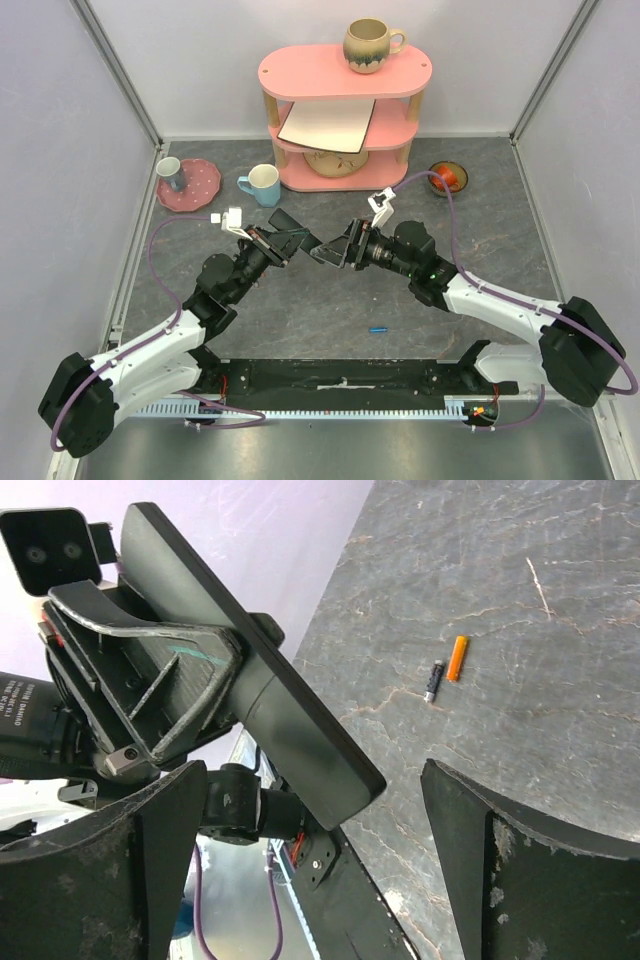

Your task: Load the batteries into the remote control

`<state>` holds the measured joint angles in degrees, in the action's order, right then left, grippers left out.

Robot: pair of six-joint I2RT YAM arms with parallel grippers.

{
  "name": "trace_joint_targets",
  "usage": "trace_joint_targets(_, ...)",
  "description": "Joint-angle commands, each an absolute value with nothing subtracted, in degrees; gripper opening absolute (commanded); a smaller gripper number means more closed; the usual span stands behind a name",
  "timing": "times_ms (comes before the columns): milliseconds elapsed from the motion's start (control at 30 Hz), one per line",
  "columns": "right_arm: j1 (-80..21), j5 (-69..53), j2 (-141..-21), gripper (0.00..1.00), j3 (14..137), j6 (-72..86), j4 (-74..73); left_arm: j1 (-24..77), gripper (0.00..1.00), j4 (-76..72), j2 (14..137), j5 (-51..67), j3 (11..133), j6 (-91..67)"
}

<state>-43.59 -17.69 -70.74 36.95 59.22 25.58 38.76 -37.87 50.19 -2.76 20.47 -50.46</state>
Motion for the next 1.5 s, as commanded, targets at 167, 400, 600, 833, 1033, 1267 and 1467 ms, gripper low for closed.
trace_joint_targets(167,-43.42,-17.67,-72.51,0.87,38.14,60.47,30.41,38.67,0.02,-41.05,50.27,-2.02,20.83,-49.83)
trace_joint_targets(400,-43.33,-16.88,-73.21,0.81,37.97,61.35,31.73,38.67,0.02,-41.04,50.10,-1.41,21.01,-49.92)
trace_joint_targets(600,-43.33,-16.96,-74.88,0.75,37.79,63.37,34.28,38.67,0.02,-40.96,49.57,-1.58,20.48,-50.01)
trace_joint_targets(833,-43.33,-17.05,-75.67,0.62,37.18,64.25,35.95,38.67,0.02,-41.04,48.96,-1.49,20.39,-49.84)
trace_joint_targets(1033,-43.33,-17.05,-75.59,0.56,36.30,64.42,35.77,38.76,0.02,-41.04,48.78,-1.76,20.39,-49.83)
trace_joint_targets(1267,-43.33,-16.88,-75.24,0.53,35.51,64.16,35.77,38.67,0.02,-41.04,48.69,-2.02,20.48,-49.57)
trace_joint_targets(1467,-43.33,-16.79,-74.97,0.50,35.24,63.72,35.25,38.67,0.02,-40.87,47.90,-2.11,20.39,-49.66)
